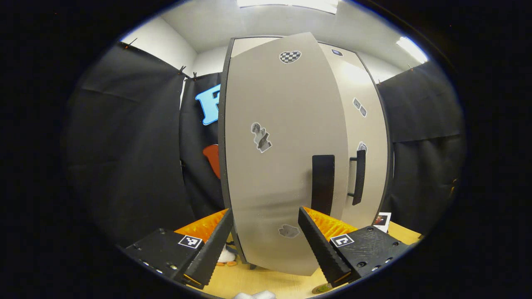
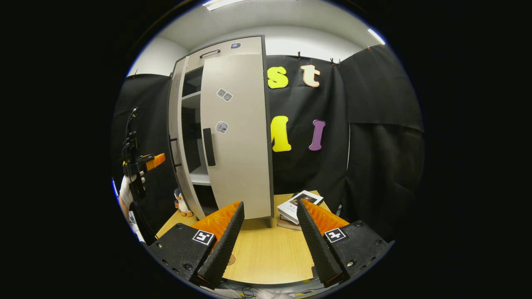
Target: Grasp the bottle in the cabinet with the left hand and place it on the coaster, then close the right door with the right hand and the left door with the left hand.
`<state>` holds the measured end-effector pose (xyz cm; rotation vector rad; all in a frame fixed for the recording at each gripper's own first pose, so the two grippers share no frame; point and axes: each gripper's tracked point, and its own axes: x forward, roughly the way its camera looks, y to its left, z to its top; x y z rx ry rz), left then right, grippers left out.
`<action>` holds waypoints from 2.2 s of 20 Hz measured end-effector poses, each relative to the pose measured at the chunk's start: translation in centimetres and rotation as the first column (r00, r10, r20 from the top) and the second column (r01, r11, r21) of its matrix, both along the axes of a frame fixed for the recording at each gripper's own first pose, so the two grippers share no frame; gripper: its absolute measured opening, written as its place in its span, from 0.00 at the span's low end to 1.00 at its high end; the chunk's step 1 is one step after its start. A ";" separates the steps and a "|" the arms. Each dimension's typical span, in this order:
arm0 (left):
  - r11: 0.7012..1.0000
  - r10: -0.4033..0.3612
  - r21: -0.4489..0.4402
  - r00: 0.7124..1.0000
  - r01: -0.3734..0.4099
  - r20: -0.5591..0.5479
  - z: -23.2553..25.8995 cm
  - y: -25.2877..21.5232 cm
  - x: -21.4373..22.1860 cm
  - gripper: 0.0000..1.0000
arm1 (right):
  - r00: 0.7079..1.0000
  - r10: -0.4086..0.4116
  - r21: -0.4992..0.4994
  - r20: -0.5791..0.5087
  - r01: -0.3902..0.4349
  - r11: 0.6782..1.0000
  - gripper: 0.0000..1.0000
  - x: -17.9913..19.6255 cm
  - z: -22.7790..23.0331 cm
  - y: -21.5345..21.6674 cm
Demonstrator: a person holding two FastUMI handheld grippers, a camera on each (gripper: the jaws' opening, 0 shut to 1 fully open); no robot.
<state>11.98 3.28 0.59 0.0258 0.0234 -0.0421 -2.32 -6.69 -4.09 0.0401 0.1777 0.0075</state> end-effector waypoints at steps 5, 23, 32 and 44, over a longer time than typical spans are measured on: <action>1.000 -0.010 0.003 1.000 0.010 -0.002 -0.5 -0.5 -2.2 0.96 | 0.999 0.033 -0.012 0.003 -0.033 0.999 0.79 0.5 0.0 1.9; 0.999 -0.035 -0.041 0.996 0.032 -0.086 -4.7 -1.7 -9.9 0.97 | 0.996 0.079 -0.004 0.037 -0.079 0.997 0.79 -0.6 0.3 7.0; 0.999 0.044 -0.006 0.999 -0.045 -0.026 -2.0 -2.8 -16.2 0.96 | 0.994 0.062 -0.018 0.086 -0.061 0.998 0.81 -3.7 1.7 5.3; 0.997 0.072 0.020 0.997 -0.072 -0.022 0.5 -6.3 -24.8 0.96 | 0.991 0.032 0.016 0.133 -0.035 0.999 0.82 -9.7 3.4 1.5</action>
